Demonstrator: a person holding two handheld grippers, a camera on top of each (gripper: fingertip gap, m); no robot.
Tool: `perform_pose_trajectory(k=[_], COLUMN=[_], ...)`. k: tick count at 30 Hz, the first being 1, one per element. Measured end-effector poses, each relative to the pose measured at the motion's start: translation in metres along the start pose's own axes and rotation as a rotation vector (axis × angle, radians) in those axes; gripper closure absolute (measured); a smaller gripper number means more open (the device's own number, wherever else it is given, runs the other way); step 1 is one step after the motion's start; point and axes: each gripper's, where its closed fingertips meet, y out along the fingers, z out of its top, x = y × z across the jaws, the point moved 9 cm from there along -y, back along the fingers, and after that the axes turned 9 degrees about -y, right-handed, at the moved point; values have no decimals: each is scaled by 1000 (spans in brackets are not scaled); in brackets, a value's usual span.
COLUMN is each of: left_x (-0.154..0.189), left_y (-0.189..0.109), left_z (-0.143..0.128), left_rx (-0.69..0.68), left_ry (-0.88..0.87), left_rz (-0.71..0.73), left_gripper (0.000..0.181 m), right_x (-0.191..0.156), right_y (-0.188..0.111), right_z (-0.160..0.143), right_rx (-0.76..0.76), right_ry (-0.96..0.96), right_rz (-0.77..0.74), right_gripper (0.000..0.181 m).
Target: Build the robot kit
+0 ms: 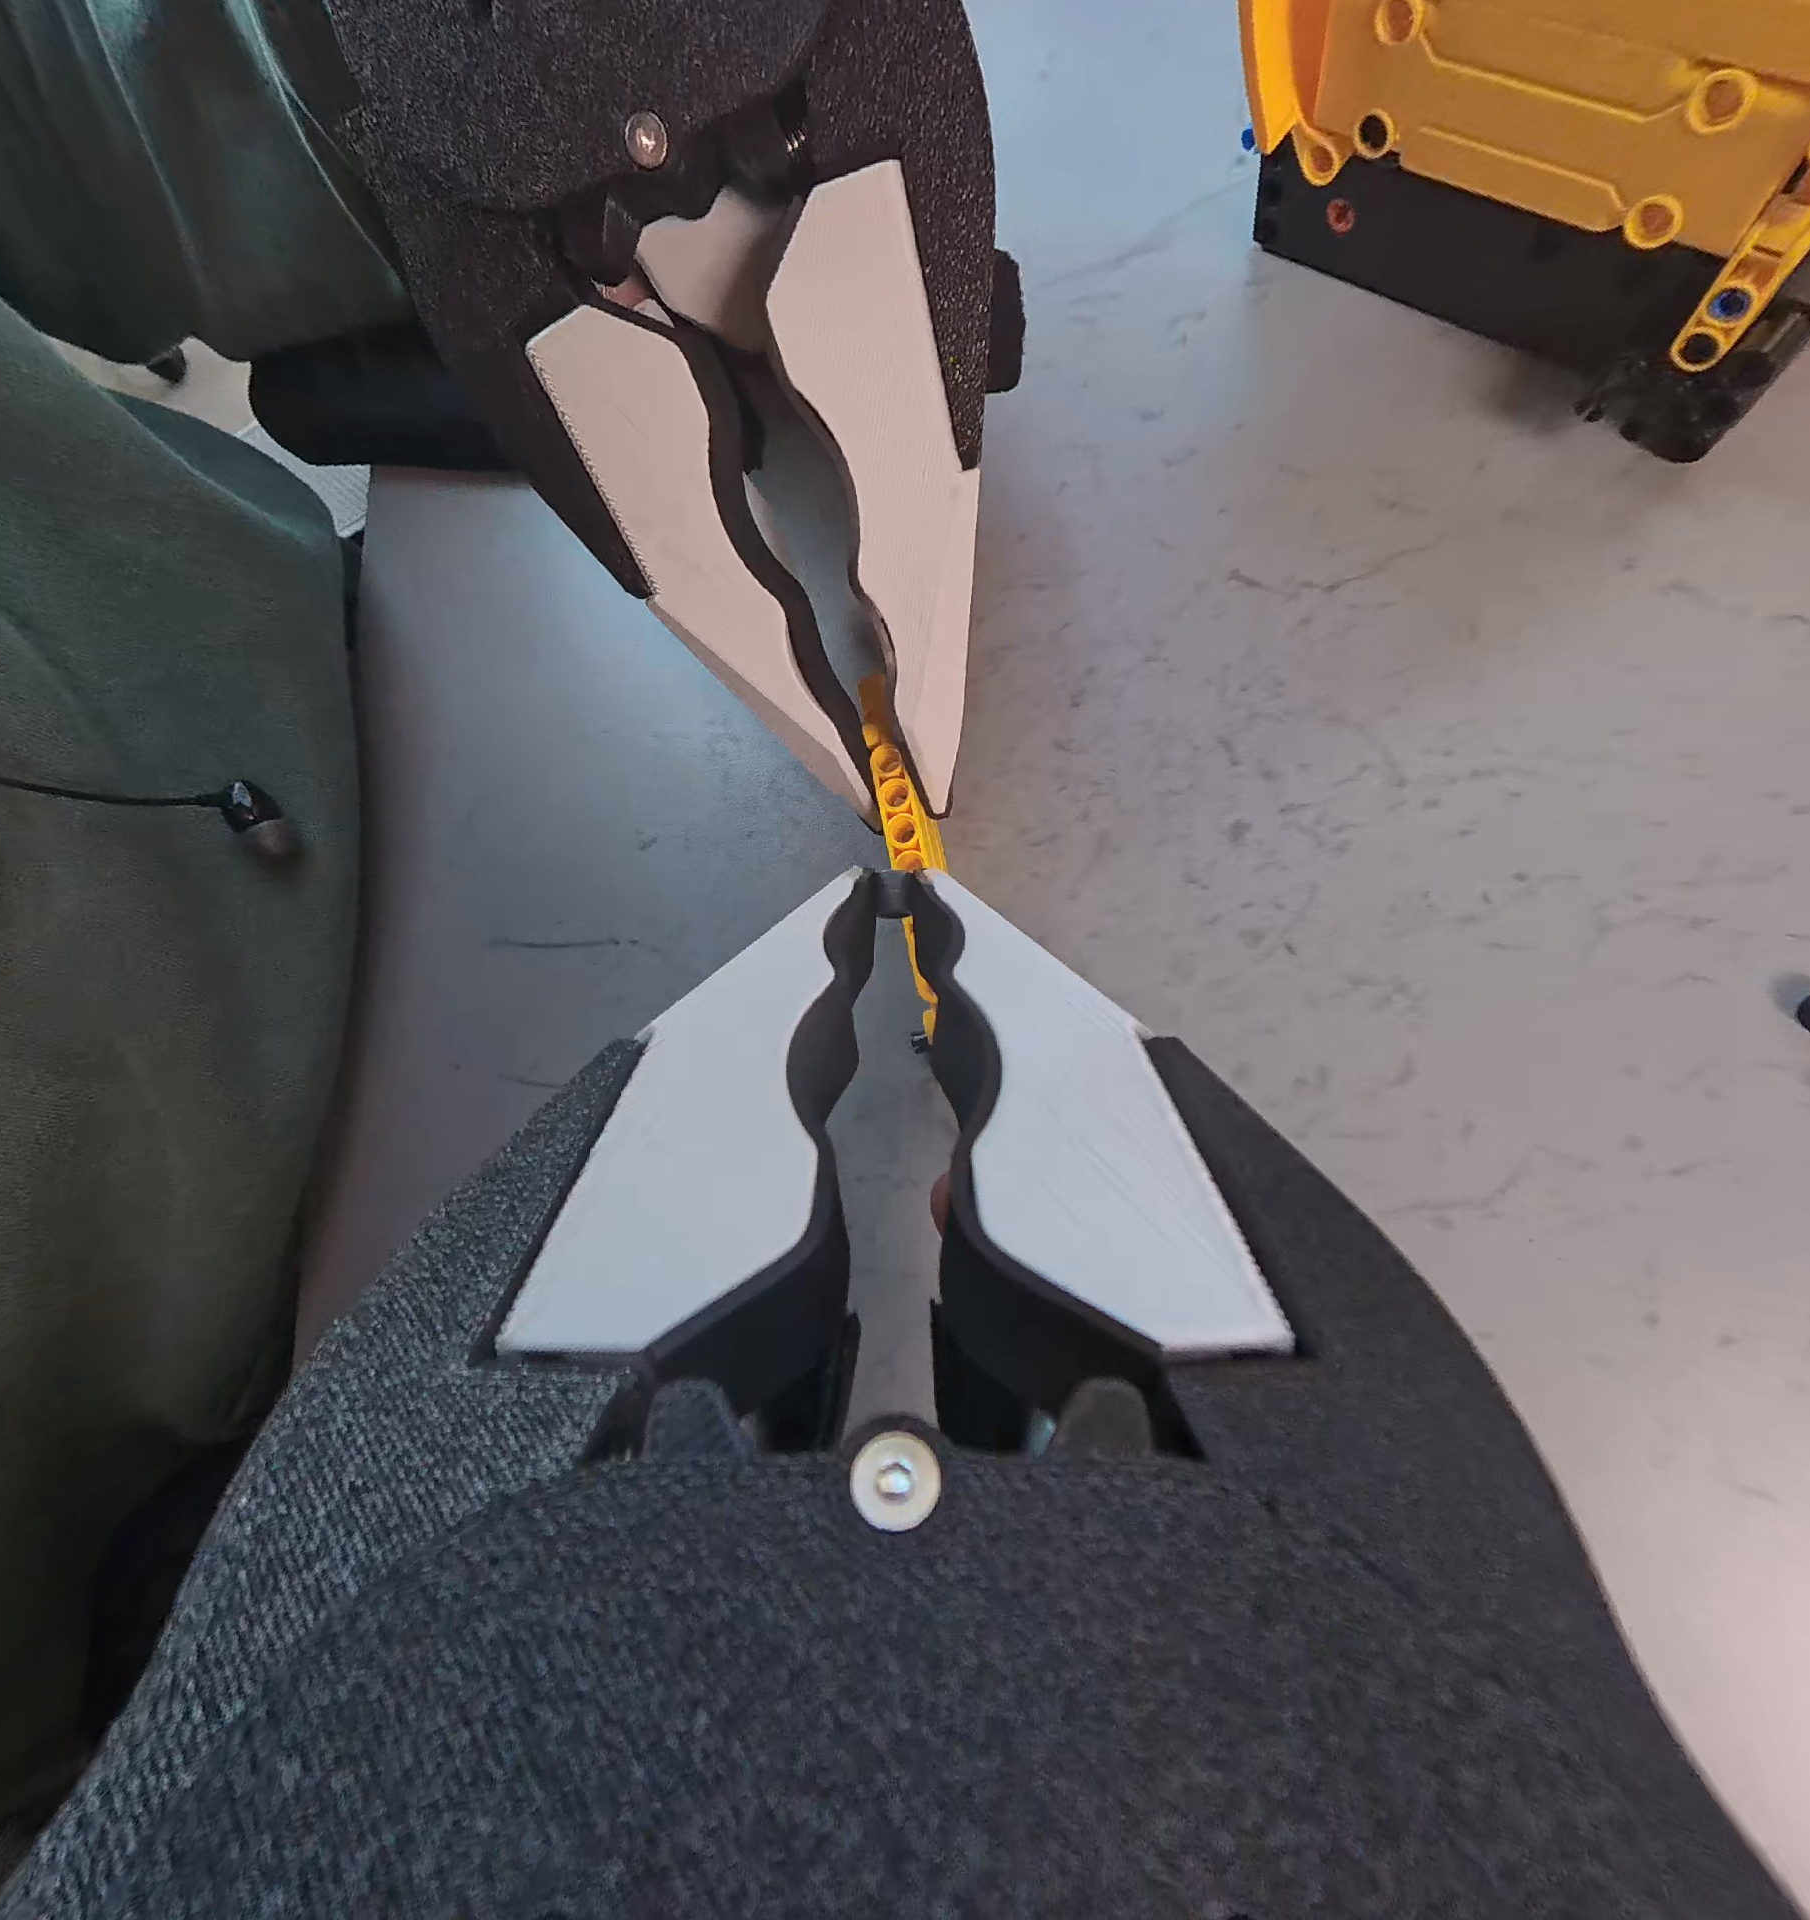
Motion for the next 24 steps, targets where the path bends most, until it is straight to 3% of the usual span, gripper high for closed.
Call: perform_pose_trajectory(k=[7,17,24], left_x=[-1,-3,-3], left_y=[-1,-1,-1], left_z=[0,-1,0], left_rx=[0,3,2], left_ry=[5,-13,-25], left_rz=[5,-13,-14], left_gripper=[175,174,175], right_x=[8,3,-4], right_y=[1,2,1], right_z=[1,1,-3], right_rx=[-4,0,53], right_ry=[144,90,-44], right_rz=[59,24,-82], right_gripper=[175,175,175])
